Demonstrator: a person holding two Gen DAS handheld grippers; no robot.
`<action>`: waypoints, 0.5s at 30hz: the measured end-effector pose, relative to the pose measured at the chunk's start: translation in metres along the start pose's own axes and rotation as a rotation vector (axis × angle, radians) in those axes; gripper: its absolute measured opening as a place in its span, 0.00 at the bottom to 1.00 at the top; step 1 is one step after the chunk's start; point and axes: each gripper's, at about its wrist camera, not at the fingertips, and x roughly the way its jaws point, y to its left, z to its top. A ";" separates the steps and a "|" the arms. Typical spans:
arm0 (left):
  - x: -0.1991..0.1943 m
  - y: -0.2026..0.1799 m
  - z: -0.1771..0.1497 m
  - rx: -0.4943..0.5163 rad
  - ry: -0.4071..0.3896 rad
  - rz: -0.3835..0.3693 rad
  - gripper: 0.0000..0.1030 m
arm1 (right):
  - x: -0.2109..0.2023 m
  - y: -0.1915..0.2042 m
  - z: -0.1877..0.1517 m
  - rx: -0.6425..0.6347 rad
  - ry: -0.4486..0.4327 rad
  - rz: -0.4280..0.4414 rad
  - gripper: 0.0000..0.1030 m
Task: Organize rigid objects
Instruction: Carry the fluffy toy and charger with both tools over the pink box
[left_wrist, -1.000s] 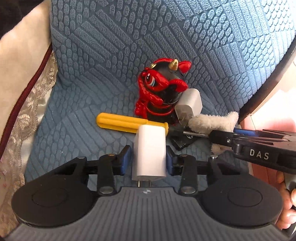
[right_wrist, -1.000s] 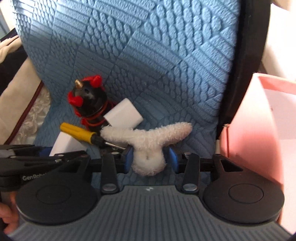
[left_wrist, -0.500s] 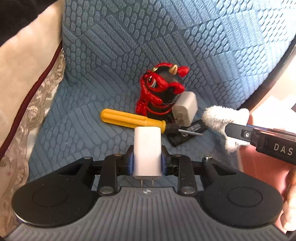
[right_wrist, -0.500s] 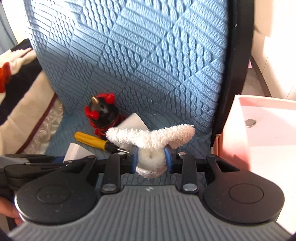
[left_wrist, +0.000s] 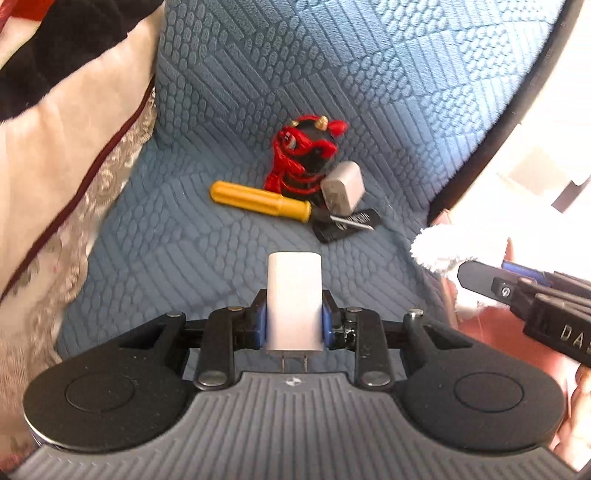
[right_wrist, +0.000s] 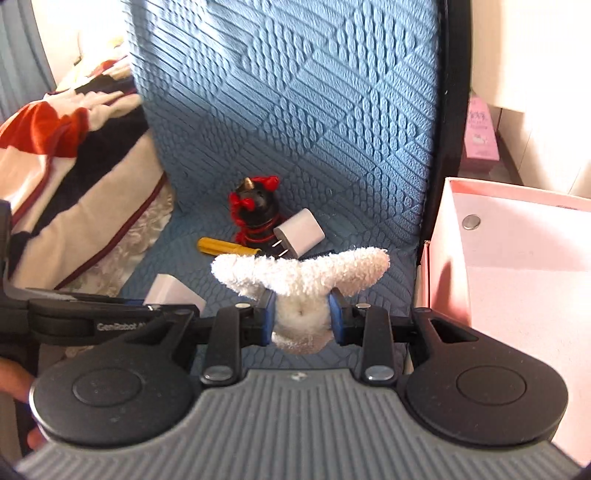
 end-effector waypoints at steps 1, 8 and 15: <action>-0.002 -0.002 -0.003 0.000 0.003 -0.004 0.31 | -0.002 0.003 -0.007 0.003 -0.003 -0.004 0.32; -0.026 -0.020 -0.033 0.015 0.001 -0.025 0.31 | -0.027 0.014 -0.032 0.020 0.009 -0.013 0.32; -0.056 -0.039 -0.058 0.016 -0.034 -0.070 0.31 | -0.056 0.012 -0.058 0.083 -0.018 -0.005 0.32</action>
